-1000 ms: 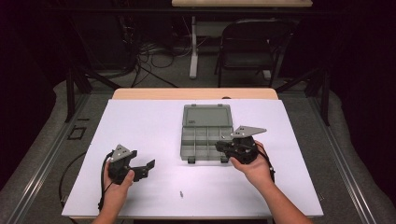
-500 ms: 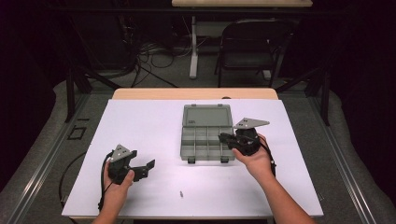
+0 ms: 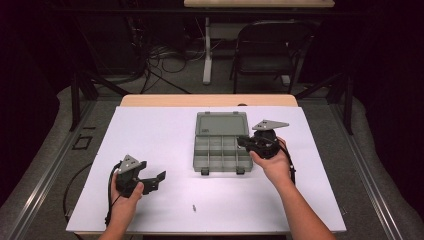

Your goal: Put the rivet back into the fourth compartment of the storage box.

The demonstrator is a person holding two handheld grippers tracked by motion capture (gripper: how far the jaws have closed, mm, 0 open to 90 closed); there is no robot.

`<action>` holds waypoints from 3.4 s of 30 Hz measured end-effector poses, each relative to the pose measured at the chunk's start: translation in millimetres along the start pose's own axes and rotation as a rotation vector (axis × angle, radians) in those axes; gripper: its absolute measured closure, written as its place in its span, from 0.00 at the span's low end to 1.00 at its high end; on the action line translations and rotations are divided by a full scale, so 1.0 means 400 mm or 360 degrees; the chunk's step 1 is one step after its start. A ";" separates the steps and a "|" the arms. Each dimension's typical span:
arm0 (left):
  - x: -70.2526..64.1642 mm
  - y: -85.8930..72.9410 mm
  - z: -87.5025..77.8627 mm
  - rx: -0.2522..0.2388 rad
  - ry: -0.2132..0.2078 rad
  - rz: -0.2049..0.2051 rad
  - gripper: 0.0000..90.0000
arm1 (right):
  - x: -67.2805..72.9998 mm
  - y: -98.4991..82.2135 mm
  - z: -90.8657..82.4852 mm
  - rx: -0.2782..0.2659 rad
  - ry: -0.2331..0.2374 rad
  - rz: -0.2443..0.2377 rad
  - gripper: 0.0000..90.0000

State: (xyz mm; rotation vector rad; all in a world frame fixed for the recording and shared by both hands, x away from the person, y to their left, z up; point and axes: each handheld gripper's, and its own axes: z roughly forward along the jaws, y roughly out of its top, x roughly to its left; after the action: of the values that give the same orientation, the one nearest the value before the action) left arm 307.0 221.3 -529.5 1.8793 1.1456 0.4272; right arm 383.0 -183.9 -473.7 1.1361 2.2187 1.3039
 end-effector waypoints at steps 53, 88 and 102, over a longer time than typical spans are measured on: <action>0.002 0.000 0.000 0.0014 -0.0006 0.0002 0.17 | -0.093 -0.052 0.120 0.0217 -0.0130 0.0094 0.93; 0.002 -0.001 0.001 -0.0006 -0.0004 -0.0003 0.17 | -0.091 -0.056 0.135 0.0234 -0.0149 0.0081 0.80; 0.002 -0.001 0.001 -0.0006 -0.0003 -0.0004 0.17 | -0.085 -0.048 0.127 0.0161 -0.0170 0.0086 0.54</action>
State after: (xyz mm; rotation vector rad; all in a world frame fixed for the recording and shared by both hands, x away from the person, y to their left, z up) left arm 307.4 221.8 -529.9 1.8743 1.1452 0.4259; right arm 426.7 -185.6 -520.3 1.2794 2.2118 1.1342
